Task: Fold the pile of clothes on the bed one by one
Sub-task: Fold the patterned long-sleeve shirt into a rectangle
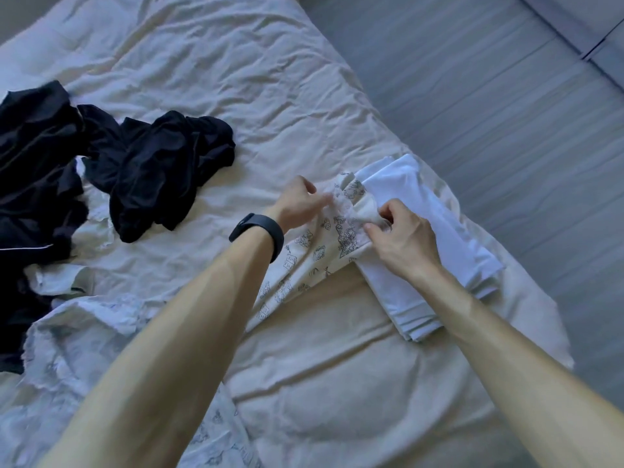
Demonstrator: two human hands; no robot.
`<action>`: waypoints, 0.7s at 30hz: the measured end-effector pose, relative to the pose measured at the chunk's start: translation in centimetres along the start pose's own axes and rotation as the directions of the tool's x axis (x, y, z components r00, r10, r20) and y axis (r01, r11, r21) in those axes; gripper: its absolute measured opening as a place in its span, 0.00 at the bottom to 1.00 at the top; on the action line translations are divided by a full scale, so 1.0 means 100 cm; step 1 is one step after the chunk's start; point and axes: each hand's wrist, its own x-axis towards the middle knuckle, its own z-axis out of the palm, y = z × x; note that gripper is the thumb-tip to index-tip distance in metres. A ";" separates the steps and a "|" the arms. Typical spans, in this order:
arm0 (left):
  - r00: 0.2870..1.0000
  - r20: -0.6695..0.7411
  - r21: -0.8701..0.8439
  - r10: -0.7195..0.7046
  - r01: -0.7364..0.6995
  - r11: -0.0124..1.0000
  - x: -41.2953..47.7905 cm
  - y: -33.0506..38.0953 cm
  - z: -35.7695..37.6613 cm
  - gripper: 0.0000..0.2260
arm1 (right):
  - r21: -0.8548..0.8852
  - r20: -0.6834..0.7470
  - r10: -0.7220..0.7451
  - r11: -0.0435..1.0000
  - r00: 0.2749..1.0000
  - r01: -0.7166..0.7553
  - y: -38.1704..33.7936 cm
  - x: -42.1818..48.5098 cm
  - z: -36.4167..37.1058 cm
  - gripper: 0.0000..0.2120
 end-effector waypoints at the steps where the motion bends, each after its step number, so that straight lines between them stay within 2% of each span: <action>1: 0.998 0.056 0.005 -0.008 0.008 1.000 -0.003 -0.001 -0.002 0.09 | 0.026 0.029 -0.007 1.000 1.000 0.006 0.000 -0.003 -0.002 0.08; 3: 0.992 0.127 0.071 -0.004 -0.005 0.997 -0.007 -0.002 -0.008 0.07 | 0.036 0.067 -0.020 0.999 0.998 0.017 0.003 -0.008 -0.003 0.07; 8: 0.982 0.174 0.159 -0.080 0.052 0.986 -0.008 -0.002 -0.029 0.08 | 0.099 0.096 -0.015 0.995 0.995 0.006 0.008 -0.018 -0.005 0.11; 11: 0.950 0.271 0.195 -0.155 0.104 0.975 -0.013 0.007 -0.043 0.14 | 0.163 0.102 0.013 0.986 0.995 -0.030 0.002 -0.020 -0.005 0.07; 13: 0.924 0.342 0.137 -0.172 0.132 0.982 -0.017 0.013 -0.050 0.16 | 0.153 0.136 0.038 0.987 0.990 -0.058 -0.007 -0.019 -0.006 0.10; 16: 0.899 0.410 -0.027 -0.156 0.183 0.983 -0.018 0.019 -0.053 0.16 | -0.007 0.214 0.097 0.995 0.972 -0.098 -0.018 -0.015 -0.010 0.26; 19: 0.932 0.355 -0.126 -0.071 0.123 0.984 -0.016 0.024 -0.046 0.07 | -0.183 0.255 0.123 0.980 0.959 -0.077 -0.020 -0.009 -0.011 0.24; 21: 0.964 0.267 -0.163 -0.024 0.070 0.984 -0.015 0.029 -0.043 0.12 | -0.161 0.245 0.119 0.984 0.962 -0.081 -0.021 -0.007 -0.015 0.23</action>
